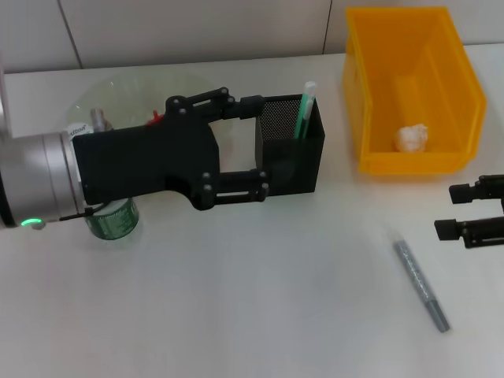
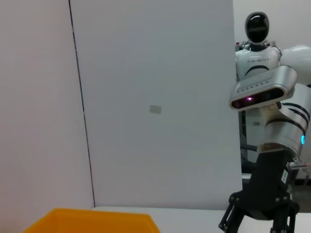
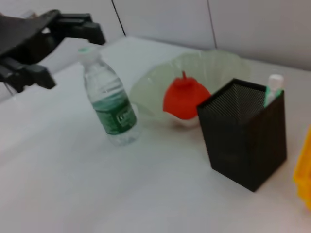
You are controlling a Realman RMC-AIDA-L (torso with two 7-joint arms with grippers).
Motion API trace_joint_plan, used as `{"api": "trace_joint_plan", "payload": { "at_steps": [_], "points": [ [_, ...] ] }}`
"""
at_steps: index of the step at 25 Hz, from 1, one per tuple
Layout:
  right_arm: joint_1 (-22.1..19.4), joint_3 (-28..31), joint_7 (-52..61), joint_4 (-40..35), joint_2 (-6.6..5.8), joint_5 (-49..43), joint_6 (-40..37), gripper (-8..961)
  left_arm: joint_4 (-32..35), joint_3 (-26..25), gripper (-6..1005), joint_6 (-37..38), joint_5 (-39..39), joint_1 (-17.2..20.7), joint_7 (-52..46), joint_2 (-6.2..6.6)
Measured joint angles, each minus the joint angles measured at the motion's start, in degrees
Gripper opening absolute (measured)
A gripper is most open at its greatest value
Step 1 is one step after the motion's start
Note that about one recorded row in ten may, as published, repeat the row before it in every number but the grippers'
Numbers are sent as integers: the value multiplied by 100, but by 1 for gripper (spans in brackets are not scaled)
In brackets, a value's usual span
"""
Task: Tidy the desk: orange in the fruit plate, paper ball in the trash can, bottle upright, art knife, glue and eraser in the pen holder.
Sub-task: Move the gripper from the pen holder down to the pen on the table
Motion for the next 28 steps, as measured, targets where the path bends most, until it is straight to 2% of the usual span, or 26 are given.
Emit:
{"api": "trace_joint_plan", "payload": {
  "at_steps": [4,7,11,18,28],
  "points": [
    [250,-269,696,-388,7,-439,-10,712,-334,-35,810,38,-55,-3,73,1],
    [559,-719,1231,-713,5,-1062,-8,712,-622,-8,810,-2,-28,-80,145,1],
    [845,-1133,1572,-814,-1,-1611,-38,712,-891,2,810,-27,-51,-127,416,-16],
    [1369,-1906,2087,-648,8,-2664,-110,711,-1129,26,810,-31,-62,-222,446,-38],
    [1677,-2568,2483,-157,14,-3109,152,710,-1121,141,810,-21,-69,-276,451,-46]
  ]
}}
